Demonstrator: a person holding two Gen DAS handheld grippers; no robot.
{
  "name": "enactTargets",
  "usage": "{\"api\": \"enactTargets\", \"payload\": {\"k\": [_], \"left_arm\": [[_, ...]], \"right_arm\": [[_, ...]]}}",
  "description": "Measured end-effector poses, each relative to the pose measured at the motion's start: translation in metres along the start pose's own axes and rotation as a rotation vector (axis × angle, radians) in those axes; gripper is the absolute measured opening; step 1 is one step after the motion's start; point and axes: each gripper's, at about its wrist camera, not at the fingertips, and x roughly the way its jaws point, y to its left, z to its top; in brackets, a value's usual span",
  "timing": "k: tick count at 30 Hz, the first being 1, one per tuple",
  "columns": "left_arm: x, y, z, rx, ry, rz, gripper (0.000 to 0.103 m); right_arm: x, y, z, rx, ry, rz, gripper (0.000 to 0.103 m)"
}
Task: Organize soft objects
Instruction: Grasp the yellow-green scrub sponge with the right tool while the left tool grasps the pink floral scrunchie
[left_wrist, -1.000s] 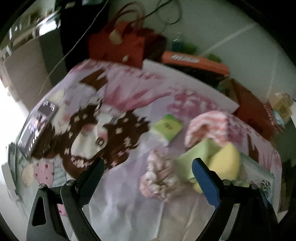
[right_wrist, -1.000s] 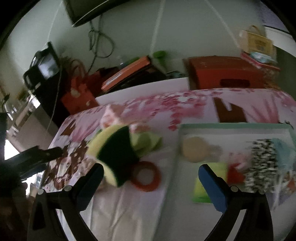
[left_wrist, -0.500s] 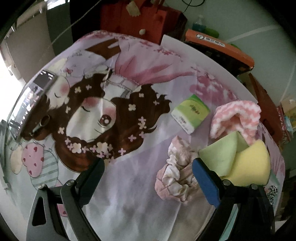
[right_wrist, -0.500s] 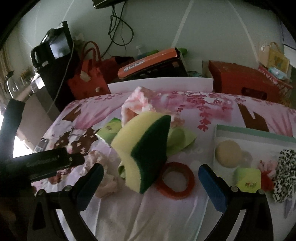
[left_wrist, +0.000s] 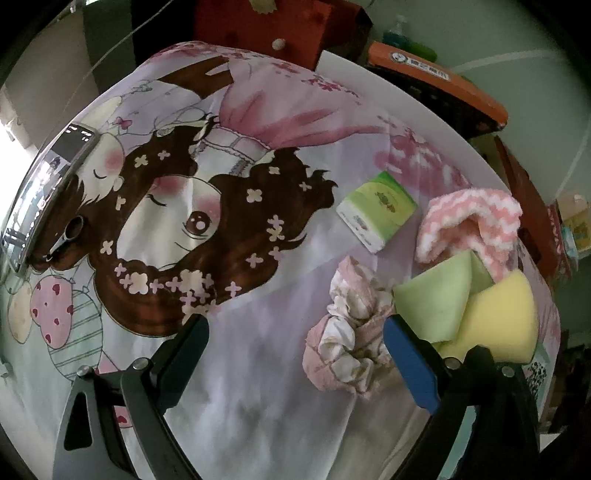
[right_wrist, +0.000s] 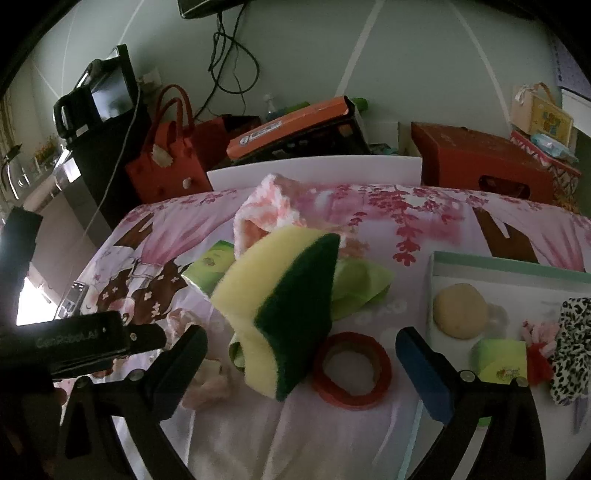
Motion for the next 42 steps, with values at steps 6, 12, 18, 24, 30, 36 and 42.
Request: {"api": "enactTargets", "payload": {"k": [6, 12, 18, 24, 30, 36, 42], "left_arm": [[0.005, -0.01, -0.003, 0.029, 0.024, 0.002, 0.096], [0.008, -0.018, -0.005, 0.055, 0.038, 0.003, 0.095], [0.017, -0.025, -0.005, 0.072, 0.056, 0.011, 0.095], [0.025, -0.034, -0.007, 0.089, 0.07, 0.033, 0.095], [0.03, -0.034, -0.008, 0.06, 0.085, 0.015, 0.095], [0.027, -0.028, -0.011, 0.048, 0.076, -0.022, 0.074], [0.026, -0.03, -0.012, 0.055, 0.072, -0.033, 0.03]], "right_arm": [[-0.004, -0.012, 0.004, 0.037, -0.02, -0.002, 0.092], [-0.014, -0.022, 0.008, 0.067, -0.04, -0.009, 0.079], [-0.01, -0.025, 0.006, 0.089, -0.011, 0.05, 0.061], [-0.012, -0.025, 0.004, 0.101, 0.002, 0.081, 0.046], [-0.015, -0.031, 0.003, 0.131, 0.007, 0.098, 0.038], [-0.016, -0.034, 0.003, 0.152, 0.01, 0.111, 0.037], [-0.016, -0.034, 0.003, 0.15, 0.011, 0.111, 0.037]]}}
